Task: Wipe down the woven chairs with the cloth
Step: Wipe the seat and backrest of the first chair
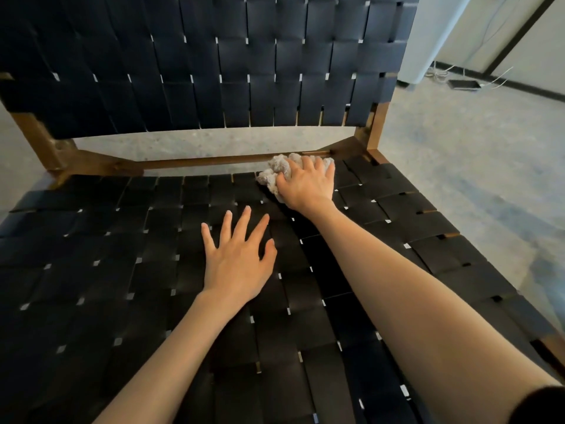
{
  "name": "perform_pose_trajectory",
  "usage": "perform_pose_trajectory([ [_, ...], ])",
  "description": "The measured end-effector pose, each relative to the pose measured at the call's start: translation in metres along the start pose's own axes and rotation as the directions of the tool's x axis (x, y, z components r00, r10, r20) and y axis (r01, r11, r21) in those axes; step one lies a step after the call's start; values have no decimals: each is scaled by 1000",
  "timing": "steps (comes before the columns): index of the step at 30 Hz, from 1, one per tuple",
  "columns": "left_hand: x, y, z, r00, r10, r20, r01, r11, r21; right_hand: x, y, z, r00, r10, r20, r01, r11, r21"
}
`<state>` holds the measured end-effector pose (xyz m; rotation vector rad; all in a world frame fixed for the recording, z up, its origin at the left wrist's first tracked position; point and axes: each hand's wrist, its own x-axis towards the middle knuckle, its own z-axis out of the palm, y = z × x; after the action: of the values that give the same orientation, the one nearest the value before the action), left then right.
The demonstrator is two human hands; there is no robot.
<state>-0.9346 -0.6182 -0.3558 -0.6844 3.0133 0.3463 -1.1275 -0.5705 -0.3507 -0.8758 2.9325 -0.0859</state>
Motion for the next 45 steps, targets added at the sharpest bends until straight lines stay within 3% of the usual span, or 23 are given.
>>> perform_pose_trajectory([
  [3,0,-1,2,1000,7,-12,-7,1000,-10,-2,11,-6,1000,10,30,-10,1000,14],
  [9,-3,-1,-2,1000,24,-15,-24,999,-40,-54,32,-12,985,-156,74,147,983,109],
  [15,-24,10,-16,996,-2,94,8,998,-70,-145,40,-38,969,-152,196,124,981,147],
  [22,-54,32,-29,957,3,291,19,997,-72,-267,42,-72,987,-126,101,115,987,108],
  [27,-74,50,-29,959,60,276,-40,996,-80,-317,59,-81,999,-35,3,35,998,46],
  [34,-80,50,-35,960,96,261,-75,993,-91,-297,79,-75,980,200,-7,-200,978,-62],
  [45,-40,61,-16,982,129,138,-114,987,-114,-186,85,-47,994,111,1,-110,987,-115],
])
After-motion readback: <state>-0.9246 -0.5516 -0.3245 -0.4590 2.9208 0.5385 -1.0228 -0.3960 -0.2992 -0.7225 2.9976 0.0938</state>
